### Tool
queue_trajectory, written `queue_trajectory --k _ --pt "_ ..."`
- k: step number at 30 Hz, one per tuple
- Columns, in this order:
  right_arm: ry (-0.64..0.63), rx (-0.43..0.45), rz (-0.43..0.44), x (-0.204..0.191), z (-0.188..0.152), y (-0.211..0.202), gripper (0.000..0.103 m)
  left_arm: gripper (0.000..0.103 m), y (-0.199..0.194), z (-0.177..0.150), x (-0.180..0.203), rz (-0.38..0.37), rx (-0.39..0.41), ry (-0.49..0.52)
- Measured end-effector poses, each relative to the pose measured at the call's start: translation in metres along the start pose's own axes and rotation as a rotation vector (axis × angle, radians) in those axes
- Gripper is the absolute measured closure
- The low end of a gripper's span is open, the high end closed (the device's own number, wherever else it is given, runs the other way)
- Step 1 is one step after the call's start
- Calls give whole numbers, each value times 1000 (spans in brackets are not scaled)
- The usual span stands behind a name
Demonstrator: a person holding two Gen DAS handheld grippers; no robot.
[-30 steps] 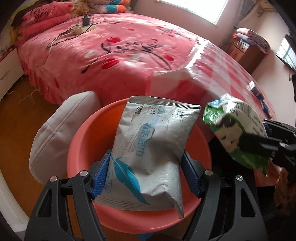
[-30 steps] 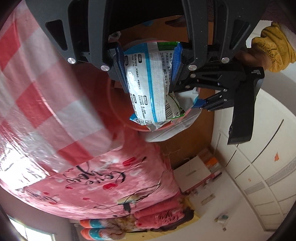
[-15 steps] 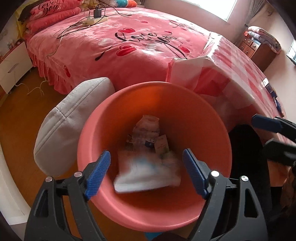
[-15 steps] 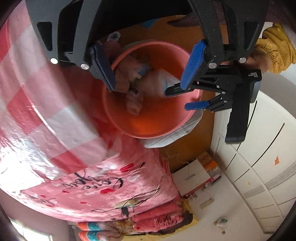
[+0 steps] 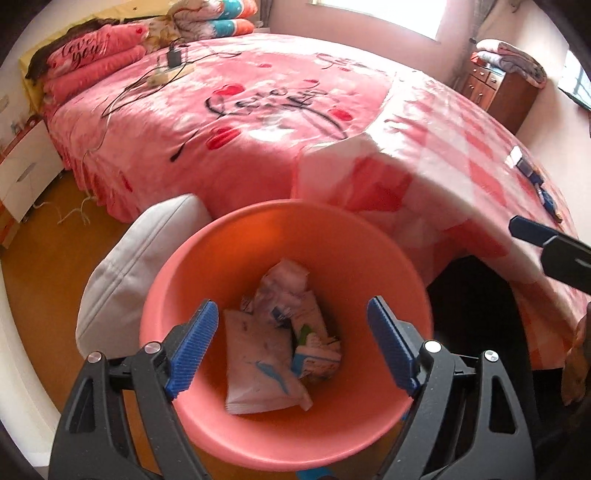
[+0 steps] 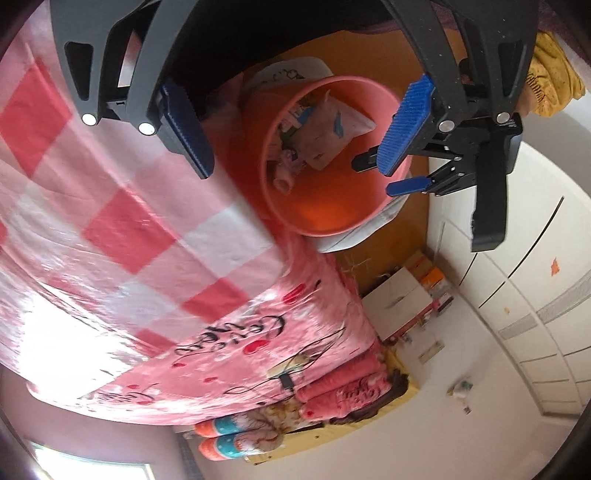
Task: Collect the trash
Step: 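Open both tools to drop the bags into the orange bucket, then move both open tools back to the two blue tissue packs on the sheet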
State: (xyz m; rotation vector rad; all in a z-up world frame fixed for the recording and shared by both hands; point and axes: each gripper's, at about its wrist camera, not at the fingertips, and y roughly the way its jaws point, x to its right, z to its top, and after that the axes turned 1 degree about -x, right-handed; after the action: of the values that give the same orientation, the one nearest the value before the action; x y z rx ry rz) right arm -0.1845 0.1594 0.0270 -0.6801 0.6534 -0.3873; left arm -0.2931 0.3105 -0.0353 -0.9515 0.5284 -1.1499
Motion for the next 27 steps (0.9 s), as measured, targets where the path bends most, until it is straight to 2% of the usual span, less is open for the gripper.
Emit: queue_trajectory --k 19,27 --pt "166 196 -51 66 -4 -70 10 19 -6 42 86 -52 55 115" --pt "209 272 -107 91 -8 -99 10 19 -5 51 122 -71 55 158"
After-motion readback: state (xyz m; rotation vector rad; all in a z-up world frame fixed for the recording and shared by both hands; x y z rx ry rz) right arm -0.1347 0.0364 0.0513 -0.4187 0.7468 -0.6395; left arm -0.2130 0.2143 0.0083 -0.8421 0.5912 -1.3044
